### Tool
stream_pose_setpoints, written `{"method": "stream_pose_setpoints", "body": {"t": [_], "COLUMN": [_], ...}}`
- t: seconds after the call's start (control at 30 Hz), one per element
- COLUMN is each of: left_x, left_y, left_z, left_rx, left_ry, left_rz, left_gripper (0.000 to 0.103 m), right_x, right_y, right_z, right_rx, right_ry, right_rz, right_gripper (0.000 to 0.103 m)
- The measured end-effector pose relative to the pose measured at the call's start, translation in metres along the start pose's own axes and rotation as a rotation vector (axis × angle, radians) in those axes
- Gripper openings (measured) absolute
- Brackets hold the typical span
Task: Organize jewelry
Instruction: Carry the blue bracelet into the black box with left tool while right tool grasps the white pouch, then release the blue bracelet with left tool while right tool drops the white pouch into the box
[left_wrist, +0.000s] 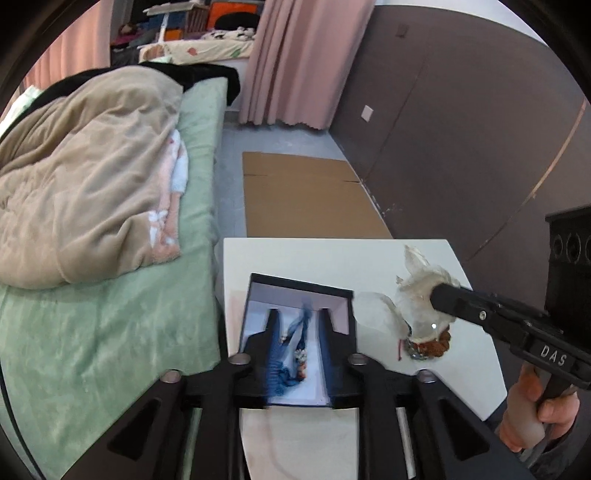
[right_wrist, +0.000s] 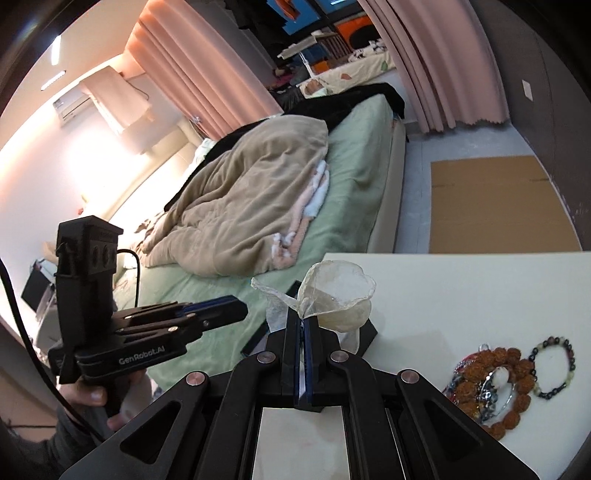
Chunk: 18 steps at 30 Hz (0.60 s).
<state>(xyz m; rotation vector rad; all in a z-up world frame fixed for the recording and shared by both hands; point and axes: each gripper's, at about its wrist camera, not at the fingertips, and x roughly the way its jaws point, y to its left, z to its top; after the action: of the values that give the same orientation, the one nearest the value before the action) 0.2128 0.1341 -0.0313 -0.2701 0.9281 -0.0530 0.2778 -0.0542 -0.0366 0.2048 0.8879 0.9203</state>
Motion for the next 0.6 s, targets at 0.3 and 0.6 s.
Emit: {"method": "stream_pose_setpoints", "body": {"t": [0.3, 0.6], "left_x": [-0.02, -0.019], "left_y": [0.023, 0.03], "left_z": [0.013, 0.003], "left_rx": [-0.002, -0.011], "left_ry": [-0.093, -0.118], "left_rz": [0.052, 0.034], "left_gripper": [0.066, 0.084], "right_x": [0.028, 0.028], "right_y": [0.007, -0.001], "right_z": [0.003, -0.008], "right_rx": [0.03, 0.077], "right_ry": [0.019, 0.092], "right_rz": [0.094, -0.006], "right_gripper": [0.004, 0.073]}}
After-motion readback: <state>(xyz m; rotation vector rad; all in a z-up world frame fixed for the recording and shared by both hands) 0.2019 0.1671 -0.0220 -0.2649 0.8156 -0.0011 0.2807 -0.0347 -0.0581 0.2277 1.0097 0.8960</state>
